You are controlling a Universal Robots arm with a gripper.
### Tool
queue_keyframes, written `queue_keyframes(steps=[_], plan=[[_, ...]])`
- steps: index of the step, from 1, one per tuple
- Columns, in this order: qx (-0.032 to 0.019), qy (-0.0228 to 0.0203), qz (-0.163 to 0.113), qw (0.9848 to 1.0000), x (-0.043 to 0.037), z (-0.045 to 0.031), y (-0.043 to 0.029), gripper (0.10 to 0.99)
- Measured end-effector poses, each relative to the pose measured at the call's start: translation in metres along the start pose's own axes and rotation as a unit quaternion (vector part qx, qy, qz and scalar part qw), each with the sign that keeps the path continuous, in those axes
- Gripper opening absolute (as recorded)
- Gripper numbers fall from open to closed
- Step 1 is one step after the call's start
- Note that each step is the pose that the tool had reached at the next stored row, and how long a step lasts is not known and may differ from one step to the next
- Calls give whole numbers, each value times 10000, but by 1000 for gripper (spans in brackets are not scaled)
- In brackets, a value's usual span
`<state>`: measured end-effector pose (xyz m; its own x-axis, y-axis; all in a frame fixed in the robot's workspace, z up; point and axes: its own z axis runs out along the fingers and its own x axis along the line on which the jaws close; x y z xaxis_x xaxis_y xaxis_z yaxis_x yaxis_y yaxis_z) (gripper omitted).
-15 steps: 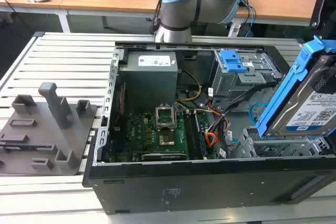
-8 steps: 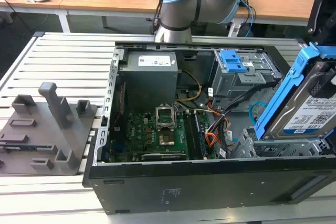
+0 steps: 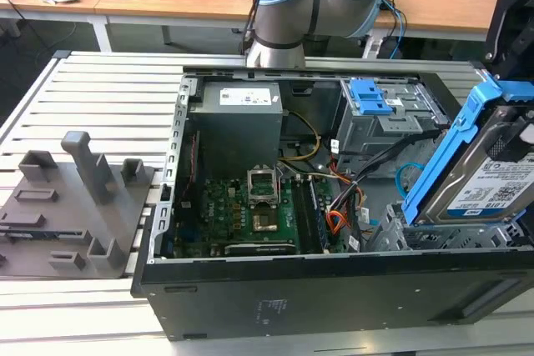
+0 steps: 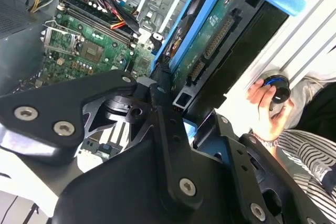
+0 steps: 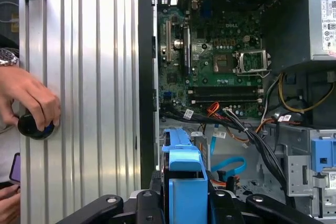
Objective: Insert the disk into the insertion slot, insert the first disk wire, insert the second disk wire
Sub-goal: 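Insert the disk into the insertion slot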
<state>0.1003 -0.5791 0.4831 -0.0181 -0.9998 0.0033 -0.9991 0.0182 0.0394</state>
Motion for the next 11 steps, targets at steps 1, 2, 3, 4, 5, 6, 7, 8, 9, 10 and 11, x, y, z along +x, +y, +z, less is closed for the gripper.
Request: queue_keyframes(steps=[1,2,3,4,5,6,7,8,9,10,11], plan=[[0,0,0,10000,0,14,-1,365],[0,0,0,10000,0,23,-1,365],[0,0,0,10000,0,51,-2,365],[0,0,0,10000,0,72,-3,365],[0,1,0,10000,-1,87,-3,365],[0,0,0,10000,-1,98,-4,365],[0,0,0,10000,-1,106,-4,365],[0,1,0,10000,-1,114,-4,365],[0,0,0,10000,-2,117,-5,365],[0,0,0,10000,-12,120,-5,365],[0,0,0,10000,-23,120,-5,365]])
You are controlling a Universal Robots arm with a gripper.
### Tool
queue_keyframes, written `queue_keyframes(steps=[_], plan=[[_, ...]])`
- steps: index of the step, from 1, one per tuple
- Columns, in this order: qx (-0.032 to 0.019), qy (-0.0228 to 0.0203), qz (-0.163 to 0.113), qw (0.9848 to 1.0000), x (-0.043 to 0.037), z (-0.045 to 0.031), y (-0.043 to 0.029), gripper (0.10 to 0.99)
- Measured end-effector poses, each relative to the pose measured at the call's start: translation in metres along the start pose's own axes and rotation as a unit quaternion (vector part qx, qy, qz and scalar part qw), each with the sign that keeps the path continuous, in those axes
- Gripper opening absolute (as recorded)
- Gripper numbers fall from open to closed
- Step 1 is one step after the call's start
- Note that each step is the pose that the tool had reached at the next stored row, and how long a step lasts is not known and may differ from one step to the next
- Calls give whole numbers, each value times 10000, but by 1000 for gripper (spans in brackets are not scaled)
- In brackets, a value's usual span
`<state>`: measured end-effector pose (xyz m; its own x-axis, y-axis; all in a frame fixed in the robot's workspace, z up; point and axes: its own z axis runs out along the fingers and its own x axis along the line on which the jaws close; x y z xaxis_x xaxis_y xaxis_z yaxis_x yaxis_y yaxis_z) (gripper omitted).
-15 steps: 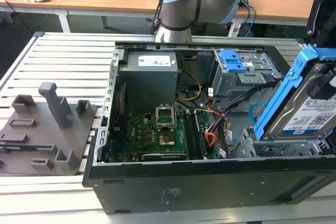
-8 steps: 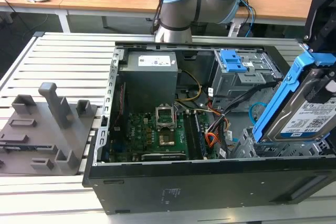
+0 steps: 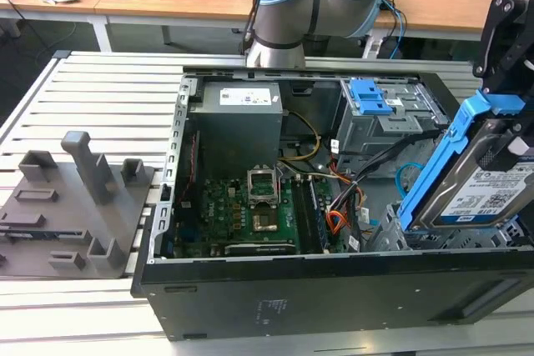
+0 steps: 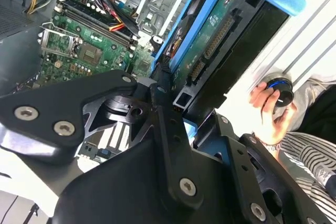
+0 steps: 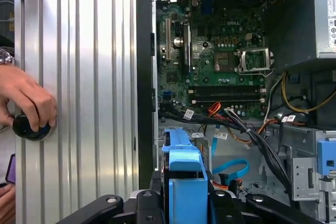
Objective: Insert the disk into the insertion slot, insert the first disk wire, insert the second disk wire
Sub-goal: 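Insert the disk into the insertion slot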
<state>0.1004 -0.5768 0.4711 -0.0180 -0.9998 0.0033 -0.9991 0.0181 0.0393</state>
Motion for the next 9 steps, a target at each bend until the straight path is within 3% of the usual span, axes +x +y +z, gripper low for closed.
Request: queue_keyframes(steps=[7,9], plan=[[0,0,0,10000,-241,-1,5,365],[0,0,1,10000,-272,4,2,365]])
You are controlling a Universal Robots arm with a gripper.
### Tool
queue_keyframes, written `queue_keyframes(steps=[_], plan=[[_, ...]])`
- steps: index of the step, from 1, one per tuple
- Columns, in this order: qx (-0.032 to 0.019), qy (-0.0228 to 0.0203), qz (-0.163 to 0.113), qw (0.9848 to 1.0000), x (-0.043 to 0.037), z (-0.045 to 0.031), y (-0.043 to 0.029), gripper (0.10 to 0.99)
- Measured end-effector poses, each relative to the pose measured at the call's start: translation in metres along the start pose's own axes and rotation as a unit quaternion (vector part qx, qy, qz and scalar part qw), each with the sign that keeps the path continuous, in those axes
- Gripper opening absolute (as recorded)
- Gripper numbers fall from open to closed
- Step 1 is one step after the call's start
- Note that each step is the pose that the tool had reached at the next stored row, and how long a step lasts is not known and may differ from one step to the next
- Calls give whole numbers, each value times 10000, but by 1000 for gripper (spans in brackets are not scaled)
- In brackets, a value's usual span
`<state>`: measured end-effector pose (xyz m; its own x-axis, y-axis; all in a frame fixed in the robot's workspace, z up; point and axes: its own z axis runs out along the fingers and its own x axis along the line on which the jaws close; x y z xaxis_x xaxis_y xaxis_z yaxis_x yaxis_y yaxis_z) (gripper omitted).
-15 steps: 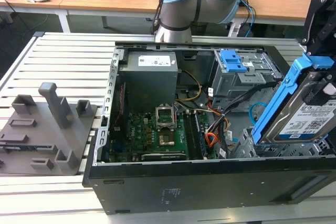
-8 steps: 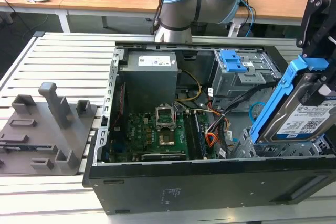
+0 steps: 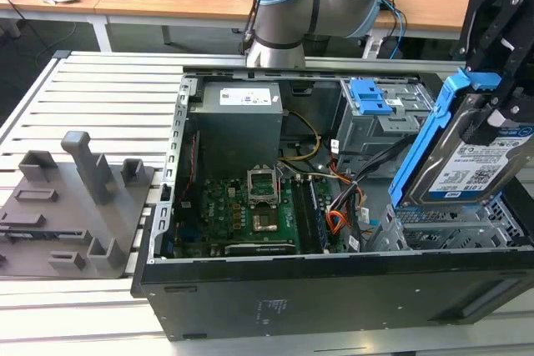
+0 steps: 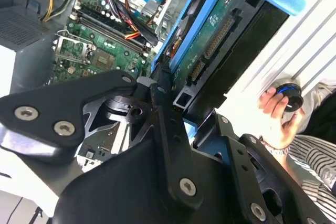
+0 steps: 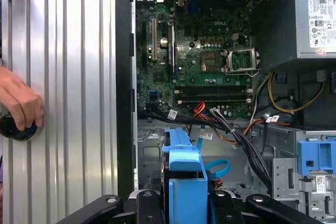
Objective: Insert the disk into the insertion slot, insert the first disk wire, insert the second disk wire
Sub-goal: 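Insert the disk into the insertion slot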
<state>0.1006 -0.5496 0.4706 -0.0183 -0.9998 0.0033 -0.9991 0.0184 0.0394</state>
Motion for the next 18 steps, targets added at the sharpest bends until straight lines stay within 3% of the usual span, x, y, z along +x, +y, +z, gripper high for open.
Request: queue_keyframes(steps=[6,10,18], plan=[[-1,0,-1,10000,-3,155,-10,365],[-1,0,-2,10000,-12,179,-23,365],[-25,1,-1,10000,-48,216,-198,365]])
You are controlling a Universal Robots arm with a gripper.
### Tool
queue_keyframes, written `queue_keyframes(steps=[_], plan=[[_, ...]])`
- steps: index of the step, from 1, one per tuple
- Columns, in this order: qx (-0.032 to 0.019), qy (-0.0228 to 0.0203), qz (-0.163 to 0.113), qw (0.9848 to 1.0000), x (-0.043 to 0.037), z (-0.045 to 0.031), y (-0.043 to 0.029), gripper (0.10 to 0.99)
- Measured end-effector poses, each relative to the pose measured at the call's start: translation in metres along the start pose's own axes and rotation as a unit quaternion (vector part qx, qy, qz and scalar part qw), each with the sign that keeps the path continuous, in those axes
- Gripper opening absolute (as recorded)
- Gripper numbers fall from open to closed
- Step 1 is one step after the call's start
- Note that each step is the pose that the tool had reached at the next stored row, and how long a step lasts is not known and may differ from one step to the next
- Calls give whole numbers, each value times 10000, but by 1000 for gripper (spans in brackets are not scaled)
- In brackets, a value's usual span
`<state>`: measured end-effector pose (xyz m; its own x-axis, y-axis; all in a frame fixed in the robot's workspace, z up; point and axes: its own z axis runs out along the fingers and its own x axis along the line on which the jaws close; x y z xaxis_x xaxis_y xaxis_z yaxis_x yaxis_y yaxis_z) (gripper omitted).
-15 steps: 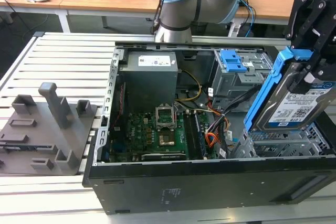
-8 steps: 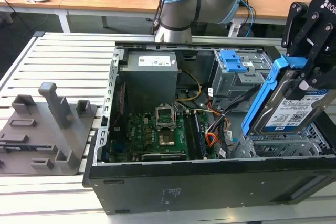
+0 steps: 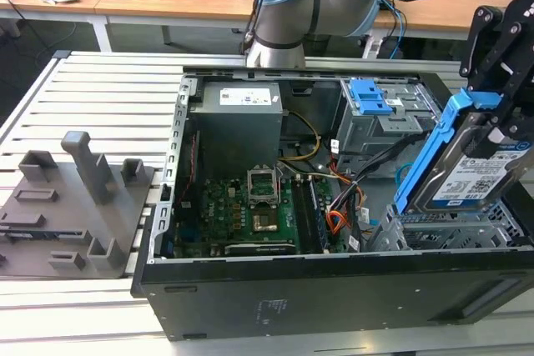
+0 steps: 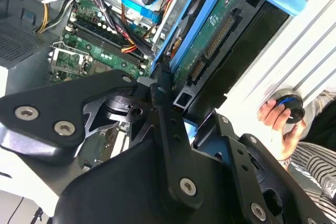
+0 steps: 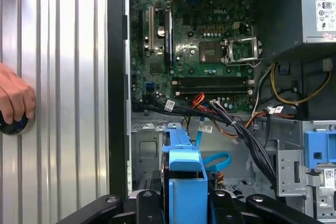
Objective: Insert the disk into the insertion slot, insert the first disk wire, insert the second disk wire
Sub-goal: 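Insert the disk into the insertion slot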
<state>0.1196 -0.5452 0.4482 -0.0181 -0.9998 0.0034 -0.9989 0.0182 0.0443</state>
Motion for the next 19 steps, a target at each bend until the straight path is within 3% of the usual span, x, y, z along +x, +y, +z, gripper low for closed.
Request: queue_keyframes(steps=[9,14,19], plan=[[-10,1,0,10000,-1,138,-17,365],[-24,1,0,10000,-2,275,-31,365],[-26,1,0,10000,-2,352,-35,365]])
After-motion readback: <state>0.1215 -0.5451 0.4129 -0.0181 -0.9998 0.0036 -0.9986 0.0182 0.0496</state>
